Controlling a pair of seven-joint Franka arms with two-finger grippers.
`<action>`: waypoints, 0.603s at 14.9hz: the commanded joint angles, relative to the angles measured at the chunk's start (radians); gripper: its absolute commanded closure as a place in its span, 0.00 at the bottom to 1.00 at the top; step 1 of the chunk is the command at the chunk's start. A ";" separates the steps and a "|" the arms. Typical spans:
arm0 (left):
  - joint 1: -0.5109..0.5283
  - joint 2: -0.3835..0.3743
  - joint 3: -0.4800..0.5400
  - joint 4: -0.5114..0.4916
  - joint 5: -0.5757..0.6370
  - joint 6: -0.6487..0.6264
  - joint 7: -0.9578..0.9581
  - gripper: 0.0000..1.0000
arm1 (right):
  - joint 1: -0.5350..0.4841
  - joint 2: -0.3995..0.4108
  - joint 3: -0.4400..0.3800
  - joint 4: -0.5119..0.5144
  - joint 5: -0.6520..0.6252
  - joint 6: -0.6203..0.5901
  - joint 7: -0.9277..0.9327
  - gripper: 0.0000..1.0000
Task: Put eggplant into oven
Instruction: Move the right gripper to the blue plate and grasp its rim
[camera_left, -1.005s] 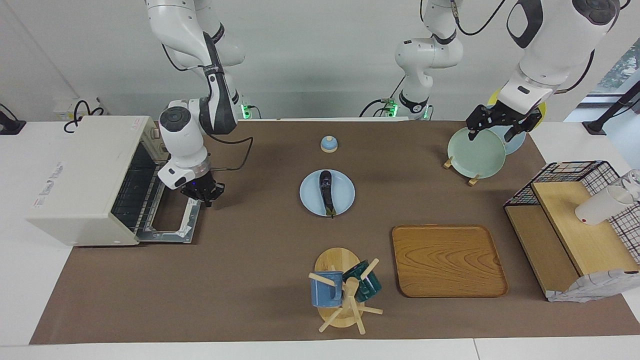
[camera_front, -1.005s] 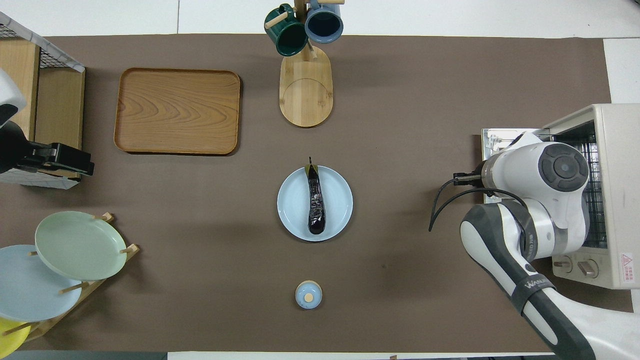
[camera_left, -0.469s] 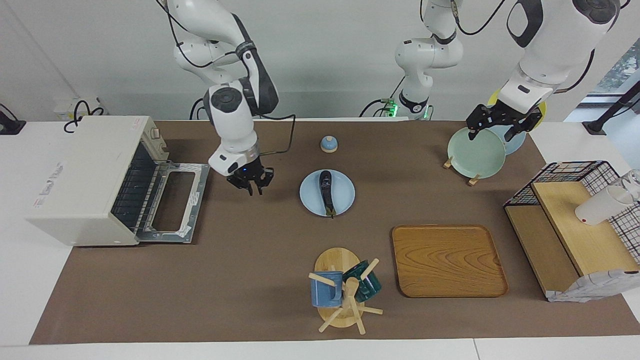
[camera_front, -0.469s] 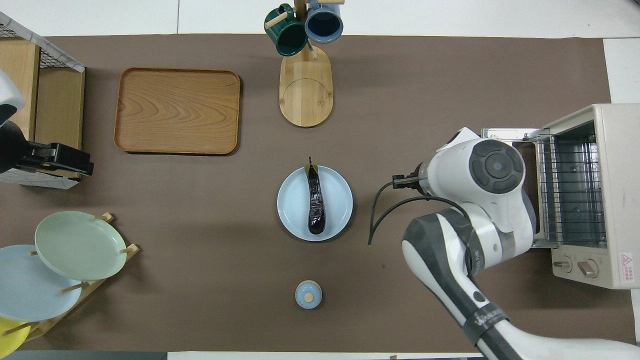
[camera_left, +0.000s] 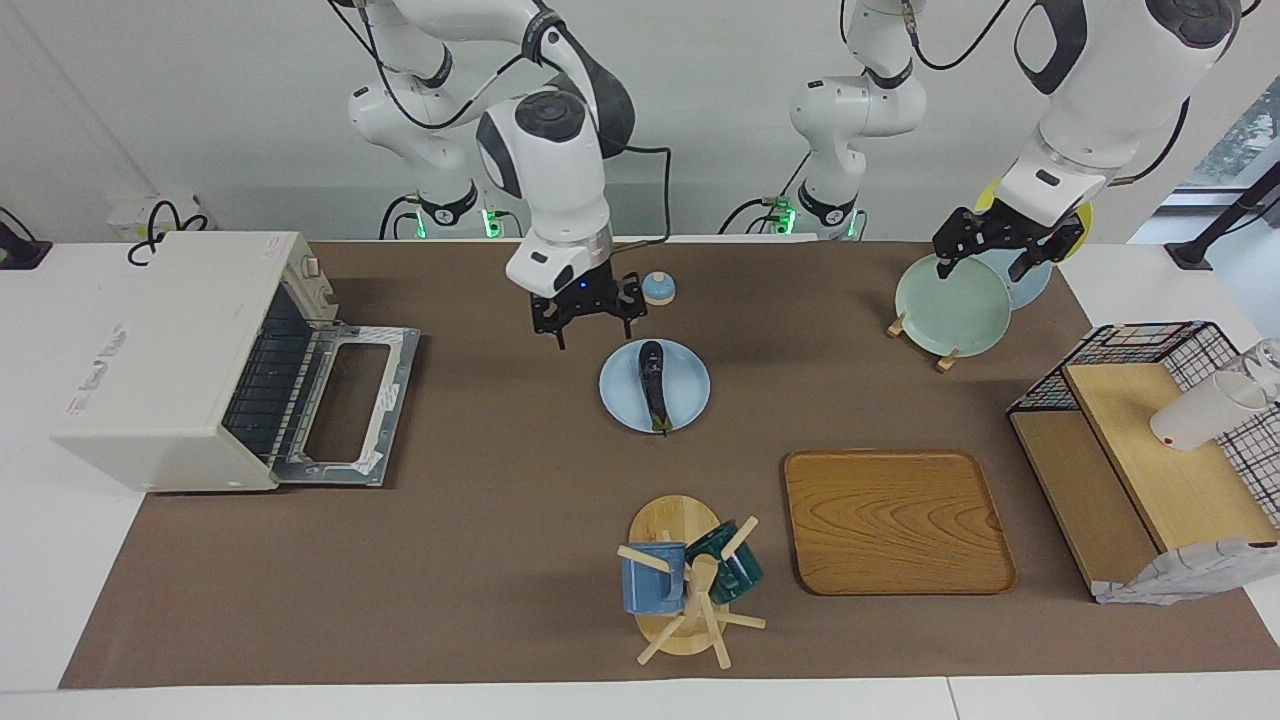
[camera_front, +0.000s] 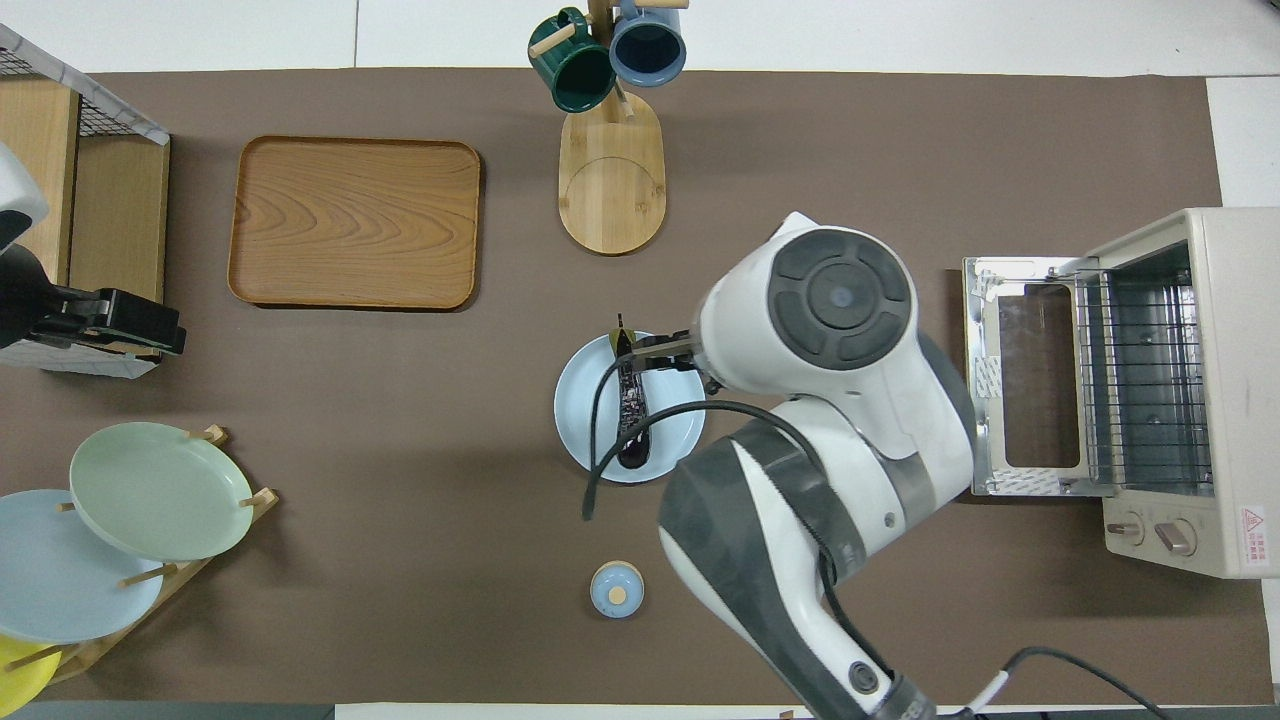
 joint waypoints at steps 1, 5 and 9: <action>0.002 -0.022 0.001 -0.011 0.012 -0.019 0.008 0.00 | 0.064 0.182 0.002 0.195 -0.013 -0.052 0.123 0.00; 0.001 -0.009 0.000 -0.009 0.012 -0.014 0.006 0.00 | 0.199 0.396 0.002 0.400 -0.129 -0.030 0.338 0.00; 0.002 -0.003 -0.005 -0.009 0.012 -0.005 0.005 0.00 | 0.243 0.383 0.004 0.241 -0.192 0.179 0.346 0.00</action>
